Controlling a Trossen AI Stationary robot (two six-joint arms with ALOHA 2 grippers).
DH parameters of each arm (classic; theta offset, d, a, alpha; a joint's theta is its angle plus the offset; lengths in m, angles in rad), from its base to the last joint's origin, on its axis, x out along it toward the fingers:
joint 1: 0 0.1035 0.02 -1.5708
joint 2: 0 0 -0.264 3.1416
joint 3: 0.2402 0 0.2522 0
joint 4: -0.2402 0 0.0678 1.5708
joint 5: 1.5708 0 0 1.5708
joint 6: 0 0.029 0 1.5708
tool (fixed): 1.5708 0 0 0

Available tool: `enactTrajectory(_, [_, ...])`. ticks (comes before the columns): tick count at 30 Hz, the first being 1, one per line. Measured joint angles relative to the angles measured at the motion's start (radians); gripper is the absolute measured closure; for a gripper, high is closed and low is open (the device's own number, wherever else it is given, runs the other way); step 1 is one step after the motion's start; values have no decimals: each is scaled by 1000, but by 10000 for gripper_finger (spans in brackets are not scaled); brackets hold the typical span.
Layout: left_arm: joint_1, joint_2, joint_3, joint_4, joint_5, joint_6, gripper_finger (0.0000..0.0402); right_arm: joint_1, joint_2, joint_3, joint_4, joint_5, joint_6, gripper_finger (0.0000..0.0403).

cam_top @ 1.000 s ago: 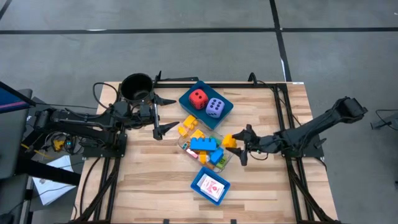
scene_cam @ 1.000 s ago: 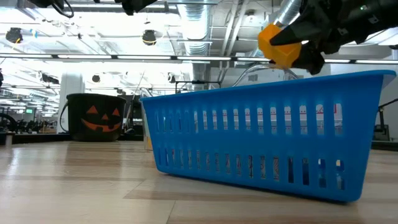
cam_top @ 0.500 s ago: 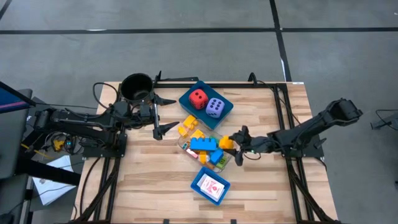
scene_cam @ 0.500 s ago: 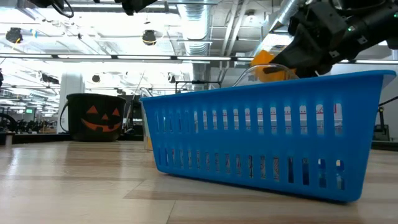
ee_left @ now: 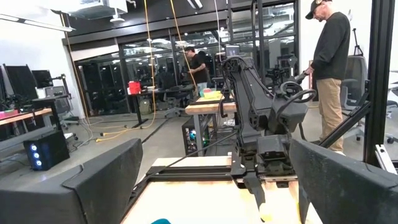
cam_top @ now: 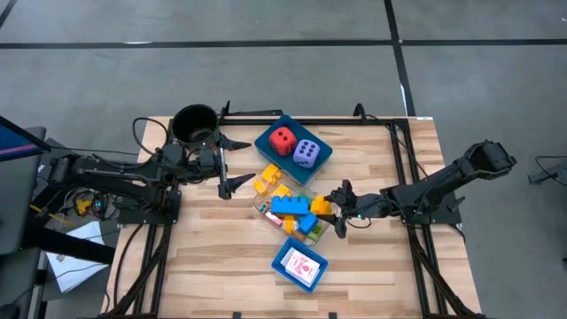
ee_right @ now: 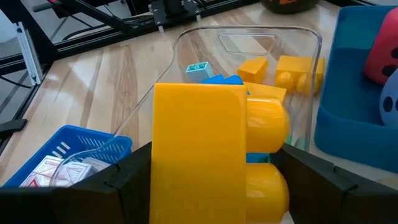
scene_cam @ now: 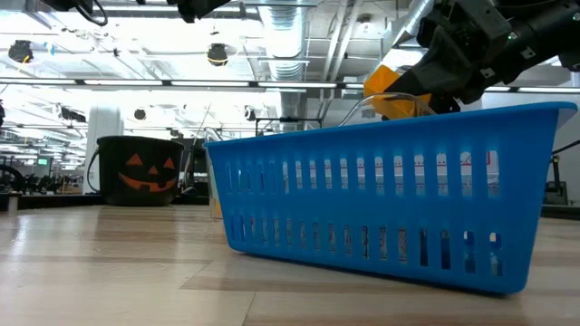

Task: Pick & Place Toys
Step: Put the yellow game piece block into the transparent bin, then move the yellow game piece block to the center of the table

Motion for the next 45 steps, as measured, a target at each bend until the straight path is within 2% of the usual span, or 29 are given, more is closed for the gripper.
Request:
enactTrajectory(9, [0, 0, 0, 0, 0, 0, 2, 0, 0, 0, 0, 0, -3, 123])
enactTrajectory(19, [0, 0, 0, 0, 0, 0, 2, 0, 0, 0, 1, 1, -3, 43])
enactTrajectory(26, [0, 0, 0, -14, 0, 0, 2, 0, -3, 0, 11, 3, -27, 32])
enactTrajectory(34, [0, 0, 0, -4, -120, -16, 2, 0, -3, 0, 11, 3, -27, 34])
enactTrajectory(40, [0, 0, 0, -16, -155, -78, 2, 0, -3, 0, 11, 2, -27, 35])
enactTrajectory(43, [1, -1, 0, -81, -250, -76, 2, 0, -3, 0, 11, 0, -26, 35])
enactTrajectory(45, [2, -1, 0, -165, -259, -36, 3, 7, -3, 0, 11, -1, -26, 35])
